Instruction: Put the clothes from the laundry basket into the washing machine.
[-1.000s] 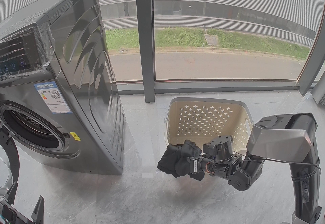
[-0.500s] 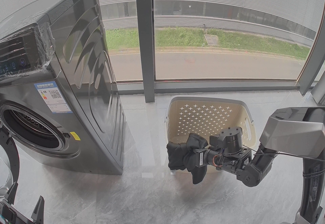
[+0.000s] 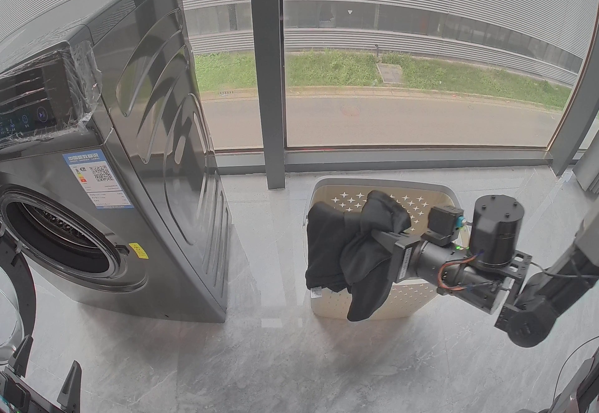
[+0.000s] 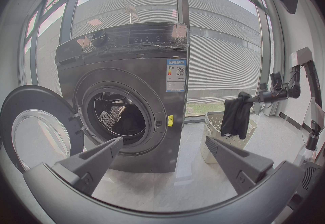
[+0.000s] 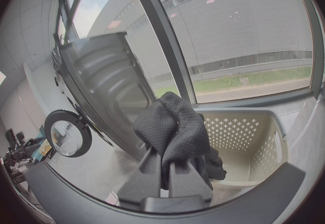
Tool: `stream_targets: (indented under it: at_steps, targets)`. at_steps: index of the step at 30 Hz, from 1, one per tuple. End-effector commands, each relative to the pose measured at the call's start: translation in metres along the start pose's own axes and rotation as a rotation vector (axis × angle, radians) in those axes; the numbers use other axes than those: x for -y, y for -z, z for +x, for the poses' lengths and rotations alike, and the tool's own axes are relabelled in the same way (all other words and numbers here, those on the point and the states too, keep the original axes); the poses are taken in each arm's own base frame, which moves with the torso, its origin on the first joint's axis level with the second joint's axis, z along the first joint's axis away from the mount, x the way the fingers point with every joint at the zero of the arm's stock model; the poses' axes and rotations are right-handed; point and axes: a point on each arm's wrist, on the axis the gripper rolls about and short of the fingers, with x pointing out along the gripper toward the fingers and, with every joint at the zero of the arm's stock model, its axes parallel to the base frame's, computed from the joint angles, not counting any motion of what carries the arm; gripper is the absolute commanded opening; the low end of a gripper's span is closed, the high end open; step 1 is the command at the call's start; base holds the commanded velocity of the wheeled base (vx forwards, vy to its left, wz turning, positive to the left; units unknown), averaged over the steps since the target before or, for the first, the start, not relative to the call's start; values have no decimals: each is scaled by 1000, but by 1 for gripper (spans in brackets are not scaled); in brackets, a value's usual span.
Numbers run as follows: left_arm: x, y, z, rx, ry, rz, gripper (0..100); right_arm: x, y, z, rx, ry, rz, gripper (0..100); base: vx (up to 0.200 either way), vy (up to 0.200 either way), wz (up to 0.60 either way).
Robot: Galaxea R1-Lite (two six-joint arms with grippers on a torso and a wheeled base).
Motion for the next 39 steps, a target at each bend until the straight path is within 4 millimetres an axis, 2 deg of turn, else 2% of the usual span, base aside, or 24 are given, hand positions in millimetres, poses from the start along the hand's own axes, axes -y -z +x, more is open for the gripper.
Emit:
stream_targets:
  at_steps: [1, 4, 8, 12, 17, 22, 26, 39]
  targets:
    - [0, 4, 0, 3, 0, 1, 100, -11, -46, -64, 184, -57, -13, 0, 0, 0, 0]
    - [0, 4, 0, 3, 0, 1, 100, -4, -57, -82, 235, -29, -20, 0, 0, 0, 0]
    - [0, 4, 0, 3, 0, 1, 100, 5, -59, -98, 256, 14, -70, 0, 0, 0, 0]
    - [0, 5, 0, 1, -2, 3, 100, 19, -65, -99, 284, 76, -97, 0, 0, 0, 0]
    - [0, 5, 0, 1, -2, 12, 100, 17, -74, -97, 321, 68, -103, 0, 0, 0, 0]
    - [0, 4, 0, 3, 3, 6, 100, 17, -70, -97, 299, 66, -101, 0, 0, 0, 0]
    - [0, 4, 0, 3, 6, 6, 100, 16, -64, -99, 280, 54, -100, 0, -200, 0, 0]
    - [0, 5, 0, 1, 5, 6, 100, 14, -63, -98, 279, 39, -97, 0, -200, 0, 0]
